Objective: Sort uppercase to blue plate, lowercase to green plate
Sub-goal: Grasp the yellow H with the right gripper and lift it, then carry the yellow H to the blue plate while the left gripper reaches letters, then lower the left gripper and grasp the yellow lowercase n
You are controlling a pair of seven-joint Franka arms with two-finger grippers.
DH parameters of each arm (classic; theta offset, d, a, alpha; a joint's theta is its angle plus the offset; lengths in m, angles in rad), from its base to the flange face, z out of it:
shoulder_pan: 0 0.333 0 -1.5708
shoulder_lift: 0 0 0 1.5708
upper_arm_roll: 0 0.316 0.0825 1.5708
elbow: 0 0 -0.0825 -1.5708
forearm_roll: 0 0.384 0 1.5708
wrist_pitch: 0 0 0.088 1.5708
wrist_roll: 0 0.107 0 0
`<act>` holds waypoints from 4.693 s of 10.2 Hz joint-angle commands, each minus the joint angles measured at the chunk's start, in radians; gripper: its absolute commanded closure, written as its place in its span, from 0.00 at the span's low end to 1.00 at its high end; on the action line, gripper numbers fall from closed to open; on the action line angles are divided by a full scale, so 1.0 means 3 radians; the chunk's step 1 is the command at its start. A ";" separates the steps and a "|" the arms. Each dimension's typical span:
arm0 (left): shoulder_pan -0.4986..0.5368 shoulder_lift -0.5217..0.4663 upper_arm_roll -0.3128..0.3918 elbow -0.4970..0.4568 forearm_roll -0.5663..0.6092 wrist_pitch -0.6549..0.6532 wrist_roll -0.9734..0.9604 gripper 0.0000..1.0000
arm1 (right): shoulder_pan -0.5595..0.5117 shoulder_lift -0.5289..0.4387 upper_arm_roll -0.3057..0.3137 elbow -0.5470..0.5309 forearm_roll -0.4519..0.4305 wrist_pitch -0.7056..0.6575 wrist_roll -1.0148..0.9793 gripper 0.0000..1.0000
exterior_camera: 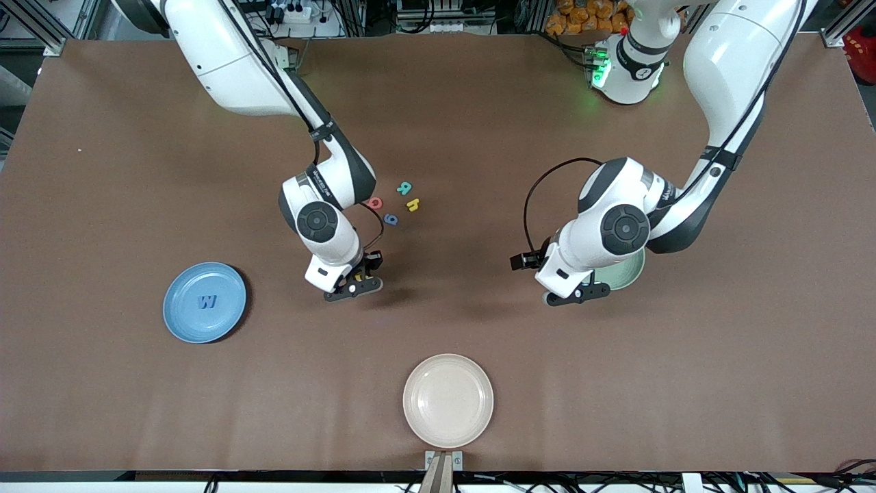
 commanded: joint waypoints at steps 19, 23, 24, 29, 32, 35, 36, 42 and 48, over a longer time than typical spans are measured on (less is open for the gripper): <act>-0.1924 0.0812 0.0287 0.0431 0.1080 0.0501 -0.1593 0.00 | -0.1316 -0.0278 -0.0422 0.0039 -0.0095 -0.0242 -0.1531 0.00; -0.1970 0.0997 0.0292 0.0662 0.1075 0.0568 -0.1837 0.00 | -0.1408 -0.0309 -0.0422 0.0049 -0.0095 -0.0318 -0.1561 0.00; -0.1970 0.1022 0.0292 0.0662 0.1070 0.0568 -0.1960 0.00 | -0.1413 -0.0324 -0.0422 0.0044 -0.0095 -0.0343 -0.1567 0.00; -0.2021 0.1119 0.0292 0.0713 0.1029 0.0568 -0.2360 0.00 | -0.1413 -0.0324 -0.0422 0.0034 -0.0095 -0.0364 -0.1541 0.00; -0.2072 0.1135 0.0292 0.0713 0.0953 0.0568 -0.2375 0.00 | -0.1429 -0.0421 -0.0427 0.0039 -0.0095 -0.0522 -0.1546 0.00; -0.2087 0.1135 0.0292 0.0713 0.0758 0.0563 -0.2375 0.00 | -0.1429 -0.0427 -0.0427 0.0034 -0.0095 -0.0533 -0.1572 0.00; -0.2087 0.1135 0.0292 0.0713 0.0707 0.0563 -0.2375 0.00 | -0.1429 -0.0427 -0.0427 0.0039 -0.0095 -0.0573 -0.1577 0.00; -0.2088 0.1135 0.0292 0.0698 0.0605 0.0553 -0.2365 0.15 | -0.1449 -0.0463 -0.0427 0.0039 -0.0100 -0.0625 -0.1587 0.00; -0.2087 0.1140 0.0292 0.0683 0.0548 0.0547 -0.2345 0.26 | -0.1449 -0.0473 -0.0427 0.0049 -0.0106 -0.0625 -0.1582 0.00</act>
